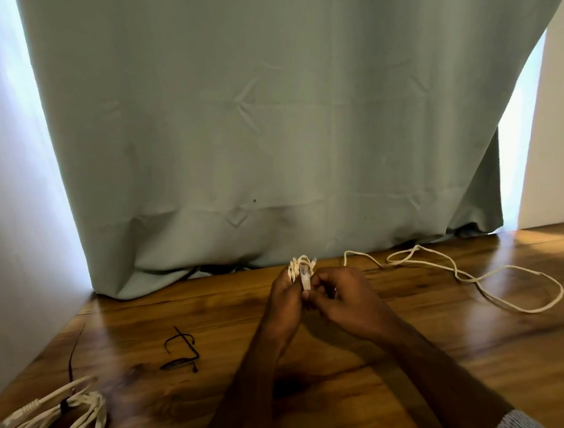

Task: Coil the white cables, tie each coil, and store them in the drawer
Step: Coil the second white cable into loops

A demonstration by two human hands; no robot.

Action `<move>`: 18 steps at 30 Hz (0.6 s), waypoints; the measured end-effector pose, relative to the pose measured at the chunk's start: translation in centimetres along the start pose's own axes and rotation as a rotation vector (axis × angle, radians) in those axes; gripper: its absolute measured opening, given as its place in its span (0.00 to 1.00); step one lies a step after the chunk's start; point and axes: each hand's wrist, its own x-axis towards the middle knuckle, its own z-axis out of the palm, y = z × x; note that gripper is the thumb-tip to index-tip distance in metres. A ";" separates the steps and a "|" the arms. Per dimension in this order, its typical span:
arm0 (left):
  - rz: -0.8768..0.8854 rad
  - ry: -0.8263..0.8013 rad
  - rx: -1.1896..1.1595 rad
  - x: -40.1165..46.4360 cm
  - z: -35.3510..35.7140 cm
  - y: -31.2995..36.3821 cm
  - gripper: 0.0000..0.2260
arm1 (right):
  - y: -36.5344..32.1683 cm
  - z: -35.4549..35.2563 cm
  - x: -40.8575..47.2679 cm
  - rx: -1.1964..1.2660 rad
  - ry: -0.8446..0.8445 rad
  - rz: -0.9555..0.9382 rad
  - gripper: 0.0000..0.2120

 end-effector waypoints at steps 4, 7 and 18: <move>-0.013 0.017 0.032 0.1 0.4 0.1 0.13 | -0.4 0.0 0.1 0.027 0.062 -0.031 0.05; -0.081 0.024 0.090 -0.1 0.3 -0.2 0.27 | -0.1 -0.7 0.3 0.029 0.183 -0.039 0.12; -0.340 0.087 -0.146 -0.3 1.0 0.3 0.35 | 1.1 0.4 0.7 -0.033 0.025 -0.222 0.13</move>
